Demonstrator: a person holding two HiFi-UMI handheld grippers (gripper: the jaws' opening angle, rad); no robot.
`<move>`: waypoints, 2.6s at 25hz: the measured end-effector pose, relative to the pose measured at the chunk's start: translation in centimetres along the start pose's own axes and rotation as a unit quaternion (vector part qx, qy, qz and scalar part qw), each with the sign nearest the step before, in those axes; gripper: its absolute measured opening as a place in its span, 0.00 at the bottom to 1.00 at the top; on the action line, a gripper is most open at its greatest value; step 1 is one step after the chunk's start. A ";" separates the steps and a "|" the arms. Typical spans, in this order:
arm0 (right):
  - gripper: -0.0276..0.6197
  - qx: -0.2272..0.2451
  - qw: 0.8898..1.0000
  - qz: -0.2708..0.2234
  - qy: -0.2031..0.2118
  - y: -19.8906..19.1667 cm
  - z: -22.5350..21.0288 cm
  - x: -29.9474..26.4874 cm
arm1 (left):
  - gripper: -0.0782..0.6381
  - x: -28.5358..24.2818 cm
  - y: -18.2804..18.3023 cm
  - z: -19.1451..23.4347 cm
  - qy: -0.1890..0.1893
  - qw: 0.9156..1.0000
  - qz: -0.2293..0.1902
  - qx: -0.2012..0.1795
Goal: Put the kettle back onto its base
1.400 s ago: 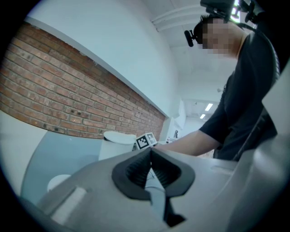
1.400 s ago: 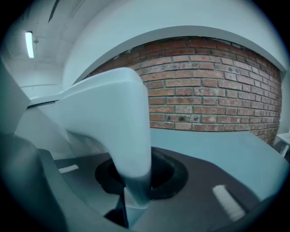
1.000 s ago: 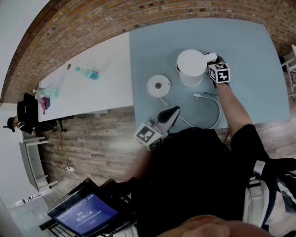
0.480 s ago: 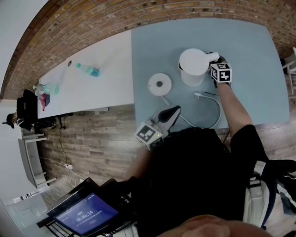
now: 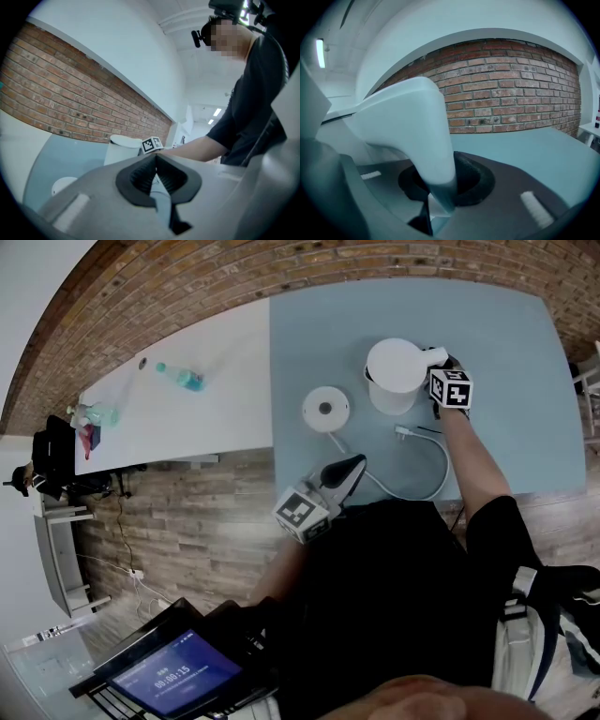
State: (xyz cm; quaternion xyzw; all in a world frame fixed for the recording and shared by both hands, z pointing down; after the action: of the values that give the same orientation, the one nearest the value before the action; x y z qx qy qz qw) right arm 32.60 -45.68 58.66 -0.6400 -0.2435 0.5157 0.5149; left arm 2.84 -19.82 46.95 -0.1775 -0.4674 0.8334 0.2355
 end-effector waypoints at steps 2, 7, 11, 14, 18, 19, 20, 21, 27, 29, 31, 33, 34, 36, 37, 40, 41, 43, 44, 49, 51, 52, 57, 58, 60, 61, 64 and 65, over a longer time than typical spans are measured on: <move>0.16 0.000 1.000 -0.003 0.001 0.1 0.2 0.2 | 0.12 0.0 -0.1 -0.1 -0.001 1.000 0.002 0.001; 0.17 0.000 1.000 -0.015 0.012 0.9 1.0 0.7 | 0.12 0.2 -0.1 0.0 -0.002 1.000 -0.001 -0.001; 0.17 -0.024 0.999 -0.035 0.021 1.8 1.5 1.3 | 0.12 0.3 -0.2 0.1 -0.004 1.000 -0.004 0.000; 0.17 -0.031 0.998 -0.043 0.025 3.0 1.9 1.4 | 0.12 0.6 -0.2 0.7 0.000 1.000 -0.013 -0.005; 0.18 -0.038 0.998 -0.050 0.024 4.2 2.6 1.4 | 0.12 1.0 0.1 0.9 -0.004 1.000 -0.019 -0.007; 0.18 -0.037 0.998 -0.053 0.024 4.3 2.7 1.5 | 0.12 1.1 0.0 0.8 -0.004 1.000 -0.020 -0.007; 0.18 -0.037 0.998 -0.055 0.024 4.4 2.7 1.6 | 0.12 1.2 -0.2 0.8 -0.004 1.000 -0.021 -0.008; 0.18 -0.035 0.997 -0.057 0.024 4.4 2.8 1.7 | 0.12 1.2 -0.3 0.7 -0.004 1.000 -0.022 -0.008; 0.18 -0.029 0.997 -0.062 0.023 5.6 3.5 1.6 | 0.12 2.0 0.0 1.3 -0.002 1.000 -0.028 -0.007; 0.18 -0.026 0.997 -0.065 0.027 5.8 3.9 1.5 | 0.12 2.2 0.1 1.2 -0.006 1.000 -0.024 -0.006; 0.18 -0.026 0.997 -0.069 0.031 5.9 4.4 1.4 | 0.12 2.3 0.2 1.0 -0.010 1.000 -0.021 -0.005; 0.18 -0.026 0.996 -0.074 0.035 6.0 4.9 1.2 | 0.12 2.5 0.0 1.4 -0.007 1.000 -0.028 -0.008; 0.18 -0.025 0.996 -0.076 0.038 6.0 5.2 1.1 | 0.12 2.7 -0.1 1.5 -0.005 0.999 -0.031 -0.010; 0.18 -0.024 0.996 -0.078 0.043 6.1 6.0 0.9 | 0.12 3.2 0.1 1.6 -0.005 0.999 -0.031 -0.008; 0.18 -0.024 0.996 -0.078 0.044 6.2 6.4 0.7 | 0.12 3.4 0.2 1.7 -0.004 0.999 -0.031 -0.007; 0.18 -0.027 0.995 -0.080 0.050 6.6 7.5 0.2 | 0.12 4.3 0.4 2.4 0.003 0.999 -0.034 -0.006; 0.18 -0.028 0.995 -0.082 0.054 6.6 7.9 0.0 | 0.12 4.4 0.3 2.3 0.004 0.999 -0.033 -0.005; 0.18 -0.031 0.994 -0.088 0.061 6.3 8.4 -0.1 | 0.12 4.6 -0.1 2.1 0.007 0.999 -0.032 -0.005; 0.18 -0.031 0.993 -0.091 0.064 6.0 8.6 0.0 | 0.12 4.6 -0.4 2.1 0.009 0.999 -0.036 -0.007; 0.19 -0.026 0.992 -0.092 0.079 6.7 10.9 -1.2 | 0.12 6.0 0.2 2.9 0.013 0.999 -0.031 -0.001; 0.19 -0.023 0.992 -0.090 0.083 7.2 11.7 -1.9 | 0.12 6.7 0.6 3.7 0.017 0.999 -0.033 -0.001; 0.19 -0.022 0.992 -0.090 0.084 7.3 12.1 -2.1 | 0.12 6.9 0.7 3.9 0.018 0.999 -0.033 -0.001; 0.19 -0.022 0.992 -0.092 0.088 8.1 13.6 -2.9 | 0.12 7.9 1.7 4.8 0.017 0.999 -0.029 0.002; 0.19 -0.024 0.991 -0.092 0.089 8.2 13.9 -3.0 | 0.12 8.1 1.8 4.9 0.015 1.000 -0.027 0.001; 0.19 -0.025 0.991 -0.092 0.090 8.4 14.3 -3.3 | 0.12 8.3 2.0 5.4 0.013 1.000 -0.025 0.001; 0.19 -0.026 0.992 -0.090 0.090 8.5 14.6 -3.6 | 0.12 8.5 2.3 5.8 0.013 1.000 -0.026 0.002; 0.19 -0.026 0.992 -0.086 0.089 8.6 15.2 -4.0 | 0.12 8.9 3.0 6.9 0.009 1.000 -0.023 0.004; 0.19 -0.026 0.992 -0.085 0.088 8.4 15.3 -3.9 | 0.12 8.9 2.8 6.8 0.007 1.000 -0.021 0.004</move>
State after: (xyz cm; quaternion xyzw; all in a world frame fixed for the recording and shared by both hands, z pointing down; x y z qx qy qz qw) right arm 15.45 -45.64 53.54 -0.6729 -0.2641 0.4055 0.5596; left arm -8.72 -20.87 47.26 -0.1724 -0.4663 0.8289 0.2565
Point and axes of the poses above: the fingertips, and each gripper's own axes: x backward along the fingers, z to its left, y out of its top, the point moved 10 cm from there along x, backward along the fingers, and after that the axes turned 12 degrees about x, right-handed, at the moved point
